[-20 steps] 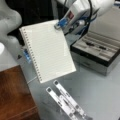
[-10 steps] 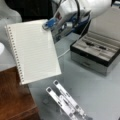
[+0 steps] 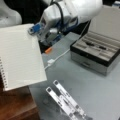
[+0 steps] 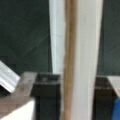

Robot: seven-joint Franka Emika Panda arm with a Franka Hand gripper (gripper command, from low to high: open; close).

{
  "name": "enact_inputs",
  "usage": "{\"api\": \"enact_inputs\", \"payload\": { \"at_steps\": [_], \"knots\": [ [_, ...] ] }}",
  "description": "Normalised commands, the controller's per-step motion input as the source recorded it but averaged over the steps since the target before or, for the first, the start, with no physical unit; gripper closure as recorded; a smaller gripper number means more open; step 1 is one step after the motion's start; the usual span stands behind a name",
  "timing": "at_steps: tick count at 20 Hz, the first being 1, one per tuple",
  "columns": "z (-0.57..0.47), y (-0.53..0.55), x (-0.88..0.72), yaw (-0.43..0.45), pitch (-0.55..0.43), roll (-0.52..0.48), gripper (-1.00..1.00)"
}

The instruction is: Turn off the lamps. Pick up the book. Place the book on the shelf position.

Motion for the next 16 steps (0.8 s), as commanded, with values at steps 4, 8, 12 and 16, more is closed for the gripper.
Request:
{"api": "enact_inputs", "payload": {
  "at_steps": [4,8,12,16],
  "knots": [
    [0.01,-0.28,-0.43,0.27,-0.021,0.112,1.0],
    [0.04,-0.24,-0.38,0.271,-0.033,0.086,1.0],
    [0.03,-0.24,-0.37,0.259,-0.038,0.063,1.0],
    [0.04,-0.18,-0.36,0.217,-0.014,0.019,1.0]
  ]
}}
